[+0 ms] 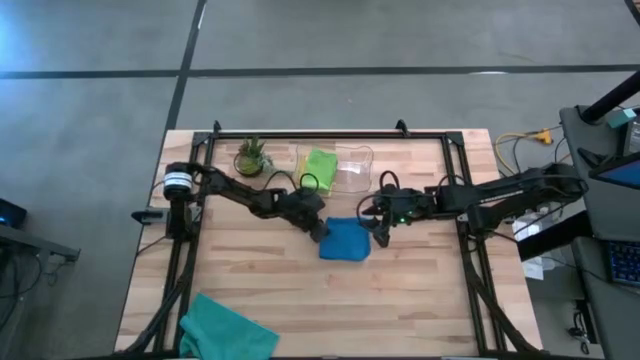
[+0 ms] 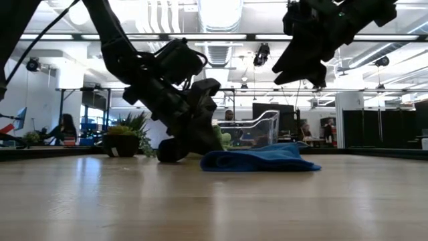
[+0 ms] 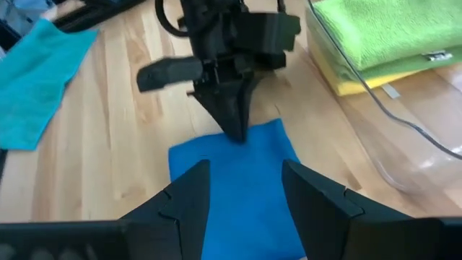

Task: Fold microfiber towels
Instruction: Fold the blue microfiber towel

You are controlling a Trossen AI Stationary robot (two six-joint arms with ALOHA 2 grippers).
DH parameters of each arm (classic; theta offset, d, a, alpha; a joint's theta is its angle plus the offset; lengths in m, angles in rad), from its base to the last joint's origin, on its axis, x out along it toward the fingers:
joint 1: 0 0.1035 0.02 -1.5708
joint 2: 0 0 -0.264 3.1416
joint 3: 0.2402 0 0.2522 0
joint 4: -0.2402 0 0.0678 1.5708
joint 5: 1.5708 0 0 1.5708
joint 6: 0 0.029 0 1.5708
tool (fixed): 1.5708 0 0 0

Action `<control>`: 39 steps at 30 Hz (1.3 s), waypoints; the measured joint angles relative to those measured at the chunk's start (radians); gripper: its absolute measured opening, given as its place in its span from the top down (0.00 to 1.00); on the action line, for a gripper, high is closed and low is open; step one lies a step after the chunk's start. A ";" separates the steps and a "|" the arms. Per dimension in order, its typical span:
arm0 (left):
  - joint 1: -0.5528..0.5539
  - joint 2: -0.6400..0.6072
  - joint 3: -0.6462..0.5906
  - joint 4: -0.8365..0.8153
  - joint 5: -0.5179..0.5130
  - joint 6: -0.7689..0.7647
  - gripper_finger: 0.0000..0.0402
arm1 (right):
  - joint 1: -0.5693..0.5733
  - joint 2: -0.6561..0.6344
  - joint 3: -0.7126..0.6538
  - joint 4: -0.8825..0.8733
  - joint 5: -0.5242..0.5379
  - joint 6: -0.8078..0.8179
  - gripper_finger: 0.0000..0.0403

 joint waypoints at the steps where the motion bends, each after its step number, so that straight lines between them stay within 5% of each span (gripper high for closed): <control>1: 0.002 -0.026 -0.002 -0.005 -0.006 0.001 0.99 | 0.000 -0.004 -0.001 -0.009 0.000 -0.007 0.58; 10: 0.007 -0.253 -0.016 -0.155 -0.098 0.083 1.00 | 0.006 0.002 -0.029 -0.002 -0.028 -0.021 0.58; 16: 0.004 -0.334 -0.041 -0.144 -0.075 0.094 1.00 | 0.073 0.028 -0.104 0.025 -0.077 -0.224 0.58; 20: 0.002 -0.354 -0.065 -0.146 -0.074 0.093 1.00 | 0.168 0.098 -0.131 0.068 -0.074 -0.411 0.59; 26: -0.011 -0.353 -0.074 -0.141 -0.057 0.092 1.00 | 0.213 0.218 -0.119 0.082 0.072 -0.454 0.59; 39: -0.026 -0.352 -0.074 -0.142 -0.058 0.093 1.00 | 0.197 0.345 -0.080 0.203 -0.074 -0.577 0.59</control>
